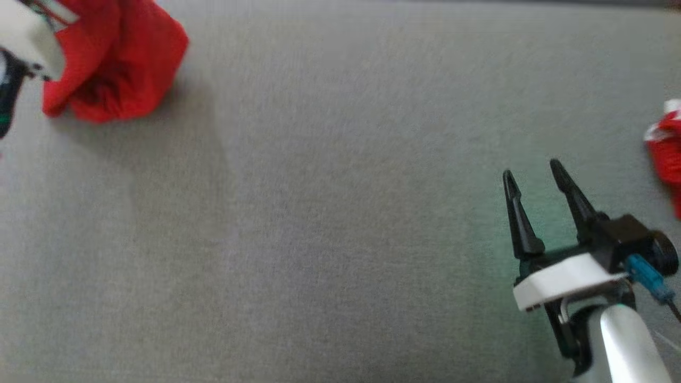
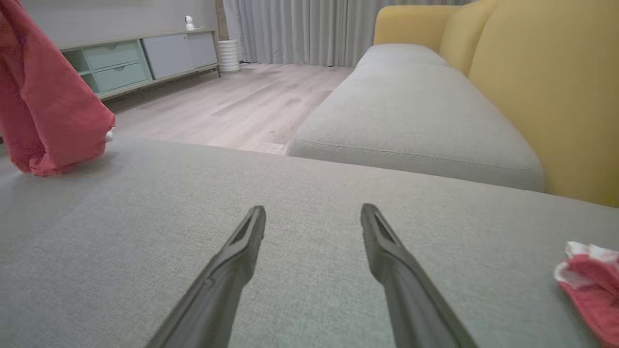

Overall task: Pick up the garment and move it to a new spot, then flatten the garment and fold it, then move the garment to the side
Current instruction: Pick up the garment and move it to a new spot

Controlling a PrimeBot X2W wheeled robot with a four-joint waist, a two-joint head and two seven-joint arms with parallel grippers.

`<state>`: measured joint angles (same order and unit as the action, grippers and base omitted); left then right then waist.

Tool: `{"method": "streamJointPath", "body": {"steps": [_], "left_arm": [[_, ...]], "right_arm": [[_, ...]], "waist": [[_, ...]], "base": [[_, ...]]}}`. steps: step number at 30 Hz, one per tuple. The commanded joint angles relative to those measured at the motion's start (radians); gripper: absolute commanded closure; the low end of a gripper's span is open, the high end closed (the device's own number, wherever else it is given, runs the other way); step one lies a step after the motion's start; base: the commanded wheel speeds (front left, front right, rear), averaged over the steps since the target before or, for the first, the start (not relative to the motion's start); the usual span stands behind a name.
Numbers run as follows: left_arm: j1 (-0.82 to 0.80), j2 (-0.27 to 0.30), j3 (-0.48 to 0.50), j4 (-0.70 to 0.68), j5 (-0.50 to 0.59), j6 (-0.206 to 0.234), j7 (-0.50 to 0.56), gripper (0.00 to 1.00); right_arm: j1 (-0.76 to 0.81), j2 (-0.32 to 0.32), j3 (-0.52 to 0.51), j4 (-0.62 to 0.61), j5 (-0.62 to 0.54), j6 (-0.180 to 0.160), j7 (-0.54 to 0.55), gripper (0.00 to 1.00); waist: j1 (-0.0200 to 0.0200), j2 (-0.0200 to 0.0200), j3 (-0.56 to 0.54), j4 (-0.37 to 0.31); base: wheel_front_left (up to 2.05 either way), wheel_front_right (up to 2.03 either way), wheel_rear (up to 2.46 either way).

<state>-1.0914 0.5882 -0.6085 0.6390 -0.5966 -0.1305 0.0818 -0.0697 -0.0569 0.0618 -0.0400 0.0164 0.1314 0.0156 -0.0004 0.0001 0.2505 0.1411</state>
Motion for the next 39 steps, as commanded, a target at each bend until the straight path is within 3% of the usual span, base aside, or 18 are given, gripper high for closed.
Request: {"method": "streamJointPath", "body": {"steps": [1,10,16,20,25,30,38,39], "left_arm": [[-0.044,0.031,0.023,-0.074,0.008,0.016,0.022,1.0],[-0.044,-0.108,-0.001,-0.346,-0.052,0.085,0.12,1.0],[-0.038,-0.195,0.023,-0.45,-0.104,0.143,0.11,1.0],[0.009,-0.208,0.033,-0.463,-0.124,0.166,0.09,1.0],[0.145,-0.186,0.015,-0.418,-0.112,0.17,0.015,1.0],[0.26,-0.16,0.017,-0.249,-0.104,0.165,-0.092,1.0],[0.281,-0.149,0.013,-0.015,-0.069,0.152,-0.22,1.0],[0.278,-0.151,0.011,0.001,-0.067,0.148,-0.231,0.67]], "right_arm": [[0.007,0.006,0.013,-0.017,0.02,-0.001,-0.02,0.0],[0.042,0.007,0.012,0.04,0.08,-0.001,-0.064,0.0],[0.029,0.007,0.014,0.047,0.087,-0.001,-0.079,0.0],[0.017,0.007,0.009,0.048,0.084,-0.001,-0.083,0.0],[-0.013,0.007,0.006,0.048,0.078,-0.001,-0.09,0.0],[-0.06,0.007,0.012,0.052,0.073,-0.001,-0.1,0.0],[-0.11,0.007,0.0,0.072,0.061,-0.001,-0.115,0.0],[-0.112,0.007,-0.003,0.077,0.06,-0.001,-0.116,0.0]], "waist": [[0.0004,-0.0001,-0.132,-0.064],[0.0004,-0.0001,-0.211,-0.156],[0.0004,-0.0001,-0.169,-0.197],[0.0004,-0.0001,-0.128,-0.209],[0.0004,-0.0001,-0.045,-0.225],[0.0004,-0.0001,0.035,-0.246],[0.0004,-0.0001,0.095,-0.256],[0.0004,-0.0001,0.094,-0.253]], "base": [[0.0,0.0,0.0],[0.0,0.0,0.0],[0.0,0.0,0.0],[0.0,0.0,0.0],[0.0,0.0,0.0],[0.0,0.0,0.0],[0.0,0.0,0.0],[0.0,0.0,0.0]]}}
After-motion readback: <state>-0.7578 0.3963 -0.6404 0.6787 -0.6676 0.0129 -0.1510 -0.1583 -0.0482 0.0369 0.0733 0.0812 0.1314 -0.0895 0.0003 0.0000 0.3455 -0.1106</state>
